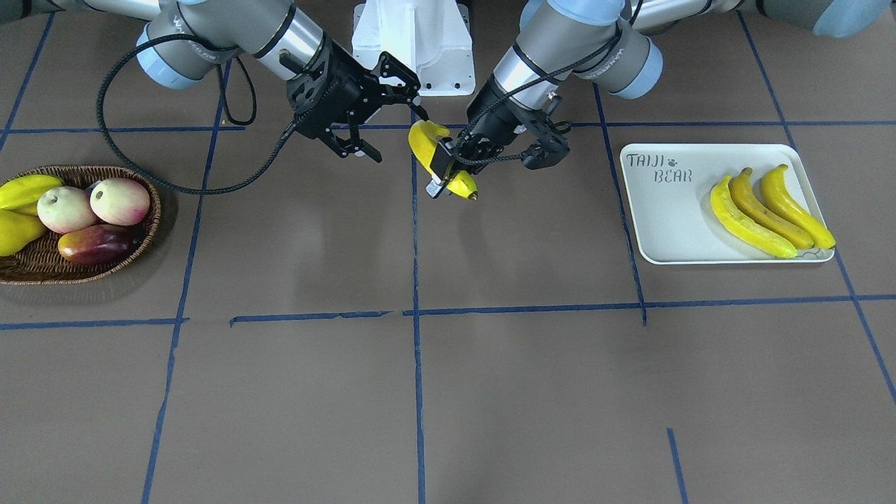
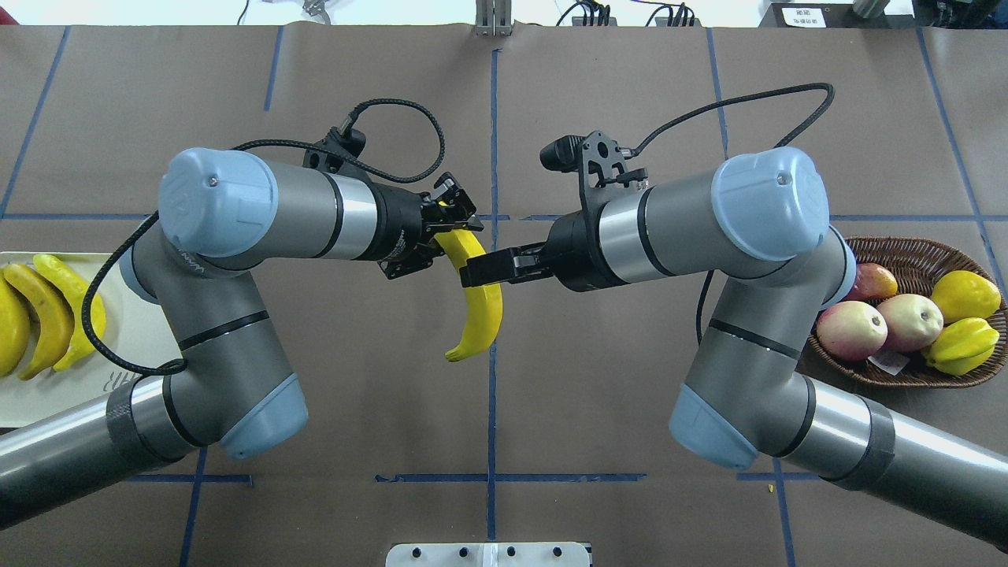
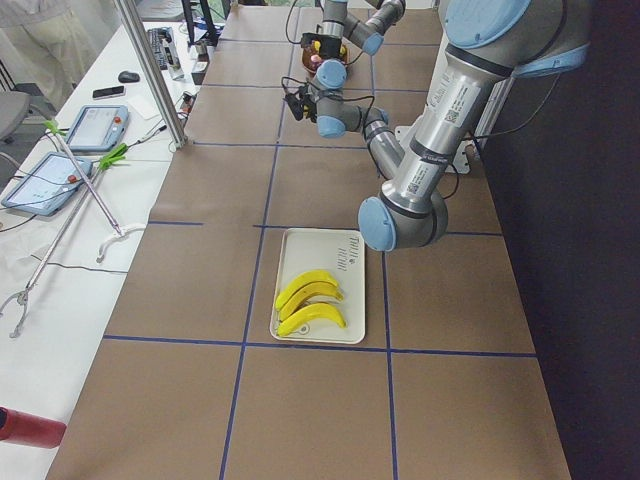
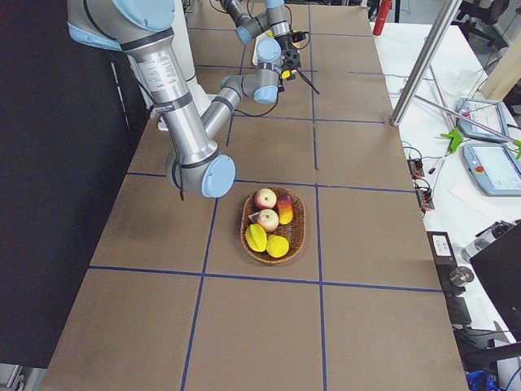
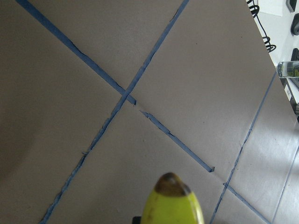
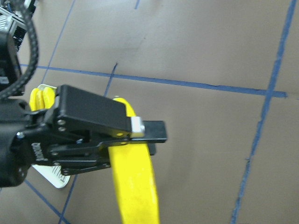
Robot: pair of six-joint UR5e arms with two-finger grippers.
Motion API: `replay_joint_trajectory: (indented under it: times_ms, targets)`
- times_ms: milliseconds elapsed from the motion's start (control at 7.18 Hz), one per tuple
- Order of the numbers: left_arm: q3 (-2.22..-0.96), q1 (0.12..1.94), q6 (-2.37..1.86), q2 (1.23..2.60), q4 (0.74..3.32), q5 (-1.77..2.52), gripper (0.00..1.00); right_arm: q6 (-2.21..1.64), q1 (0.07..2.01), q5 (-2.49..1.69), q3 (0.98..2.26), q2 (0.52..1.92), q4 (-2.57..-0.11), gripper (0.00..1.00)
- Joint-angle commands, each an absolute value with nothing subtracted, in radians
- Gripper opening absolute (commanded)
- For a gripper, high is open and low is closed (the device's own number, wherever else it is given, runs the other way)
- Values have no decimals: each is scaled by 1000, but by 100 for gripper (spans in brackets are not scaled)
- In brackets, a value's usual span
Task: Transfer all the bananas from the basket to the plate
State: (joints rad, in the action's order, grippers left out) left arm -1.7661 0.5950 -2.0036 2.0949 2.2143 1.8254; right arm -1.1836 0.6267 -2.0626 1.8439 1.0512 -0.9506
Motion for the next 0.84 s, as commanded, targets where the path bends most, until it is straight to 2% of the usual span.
replay_joint_trajectory:
  times_ms: [0,278,557,696]
  targets:
    - [-1788,643,-1946,1960,2214,1845,0,-1180,722,-2147,1856,1057,-1189,100]
    - [-1845,758,-1800,1750,2214,2014,0,-1079,787,-2148,1852,1077,-1377,100]
    - [-1809,950,-1613,1598,2215,2219,0,-913,816,-2140,1842,1097,-1474,100]
    - [-1765,966,-1542,1568,2217,2217,0,-899,843,-2151,1844,1117,-1474,100]
